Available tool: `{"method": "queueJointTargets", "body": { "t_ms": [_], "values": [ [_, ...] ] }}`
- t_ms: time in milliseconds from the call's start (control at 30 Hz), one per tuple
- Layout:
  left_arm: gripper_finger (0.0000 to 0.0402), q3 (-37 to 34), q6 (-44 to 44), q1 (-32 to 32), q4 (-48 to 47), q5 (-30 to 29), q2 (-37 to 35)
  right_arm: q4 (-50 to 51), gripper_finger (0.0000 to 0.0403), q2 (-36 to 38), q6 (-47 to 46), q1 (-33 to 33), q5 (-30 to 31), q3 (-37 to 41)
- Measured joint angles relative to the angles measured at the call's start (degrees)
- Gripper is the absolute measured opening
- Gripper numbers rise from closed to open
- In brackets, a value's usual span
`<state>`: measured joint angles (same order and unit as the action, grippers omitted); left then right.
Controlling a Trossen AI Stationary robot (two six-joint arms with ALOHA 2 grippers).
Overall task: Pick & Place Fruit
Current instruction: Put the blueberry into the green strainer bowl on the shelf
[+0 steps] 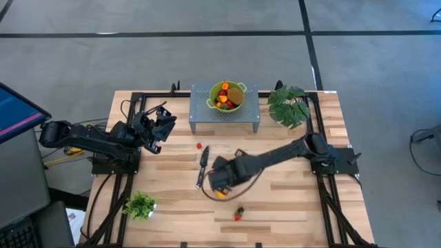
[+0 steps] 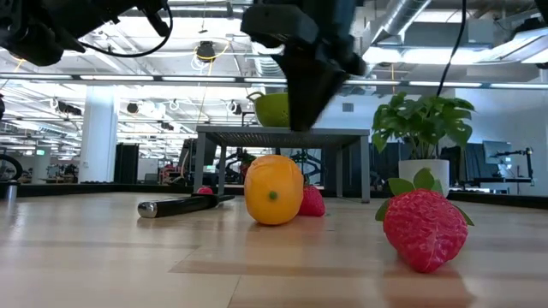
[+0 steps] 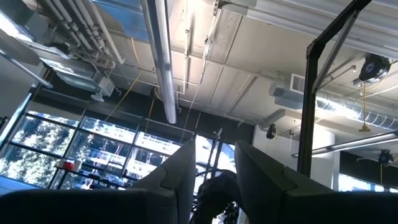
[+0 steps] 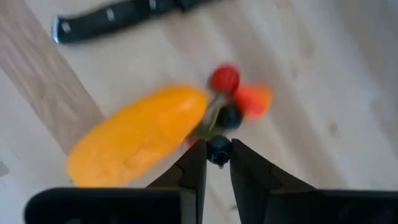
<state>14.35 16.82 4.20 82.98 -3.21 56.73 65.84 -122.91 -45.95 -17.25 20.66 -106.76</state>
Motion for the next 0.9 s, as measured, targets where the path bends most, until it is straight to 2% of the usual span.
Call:
{"method": "queueJointTargets", "body": {
  "t_ms": [200, 367, 667, 900],
  "values": [
    [0.0106, 0.0, 0.0, -0.02, 0.0, -0.03, -0.02, 0.29, 0.0053, 0.07, 15.17, 5.46, 0.53, -6.41],
    [0.0106, 0.0, 0.0, -0.02, 0.0, -0.06, -0.02, 5.03, 0.0053, 0.09, 24.11, 9.55, 0.58, -13.43],
    [0.0106, 0.0, 0.0, -0.02, 0.0, -0.25, -0.02, 17.56, 0.0053, 0.2, 32.61, 18.9, 0.42, -26.15],
    [0.0106, 0.0, 0.0, -0.01, 0.0, -0.24, -0.01, 18.32, 0.0053, 0.22, 38.86, 28.84, -0.63, -28.21]
  ]
}}
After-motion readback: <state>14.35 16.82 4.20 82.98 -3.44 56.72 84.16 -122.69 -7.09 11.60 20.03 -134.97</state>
